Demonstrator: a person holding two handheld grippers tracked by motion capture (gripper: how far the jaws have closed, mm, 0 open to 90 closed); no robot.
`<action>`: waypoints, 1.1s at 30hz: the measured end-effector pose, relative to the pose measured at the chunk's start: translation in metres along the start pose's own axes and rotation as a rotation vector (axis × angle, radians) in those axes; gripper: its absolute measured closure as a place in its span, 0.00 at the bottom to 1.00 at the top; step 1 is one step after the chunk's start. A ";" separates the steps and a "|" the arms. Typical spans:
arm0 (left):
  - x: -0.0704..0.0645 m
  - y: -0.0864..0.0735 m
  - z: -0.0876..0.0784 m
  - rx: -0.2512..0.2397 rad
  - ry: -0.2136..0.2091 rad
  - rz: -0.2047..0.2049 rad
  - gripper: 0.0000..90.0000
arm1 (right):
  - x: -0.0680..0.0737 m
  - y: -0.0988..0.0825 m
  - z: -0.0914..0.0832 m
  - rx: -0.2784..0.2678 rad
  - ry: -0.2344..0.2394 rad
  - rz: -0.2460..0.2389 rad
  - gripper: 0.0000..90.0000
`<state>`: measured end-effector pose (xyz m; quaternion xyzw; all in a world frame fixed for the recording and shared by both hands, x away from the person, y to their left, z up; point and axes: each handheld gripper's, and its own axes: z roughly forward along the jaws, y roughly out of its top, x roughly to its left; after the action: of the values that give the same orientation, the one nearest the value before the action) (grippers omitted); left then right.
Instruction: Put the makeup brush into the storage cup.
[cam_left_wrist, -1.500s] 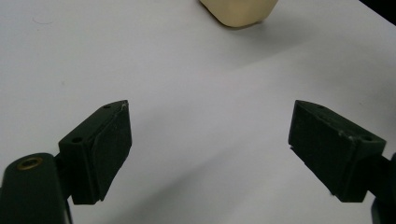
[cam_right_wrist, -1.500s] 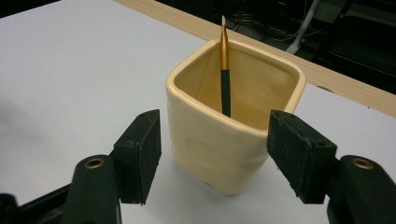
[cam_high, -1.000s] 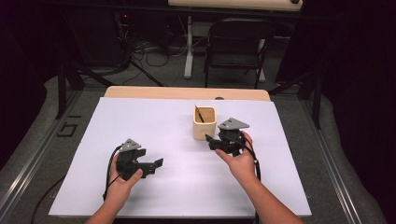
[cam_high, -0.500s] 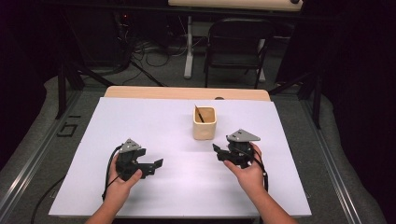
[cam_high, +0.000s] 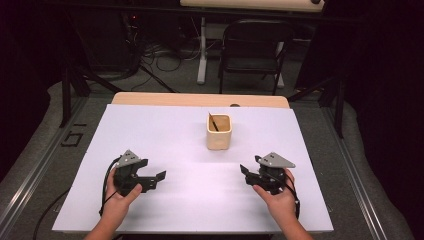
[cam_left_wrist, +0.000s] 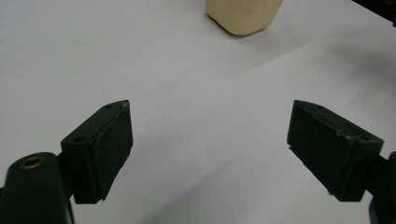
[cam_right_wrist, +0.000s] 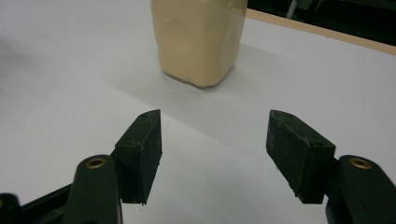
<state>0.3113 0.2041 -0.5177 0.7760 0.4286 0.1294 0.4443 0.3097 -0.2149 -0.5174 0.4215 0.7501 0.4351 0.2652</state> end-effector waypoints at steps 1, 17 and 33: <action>0.001 -0.001 -0.001 -0.001 0.002 -0.005 0.16 | -0.001 -0.002 -0.002 -0.005 0.000 -0.002 0.40; 0.024 -0.021 -0.027 0.000 0.058 -0.035 0.17 | -0.015 -0.036 -0.030 0.009 -0.047 0.008 0.39; 0.038 -0.039 -0.047 0.011 0.094 -0.062 0.17 | -0.031 -0.061 -0.057 0.035 -0.086 0.047 0.39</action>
<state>0.2859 0.2702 -0.5289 0.7577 0.4736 0.1493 0.4234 0.2574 -0.2820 -0.5421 0.4619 0.7355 0.4093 0.2793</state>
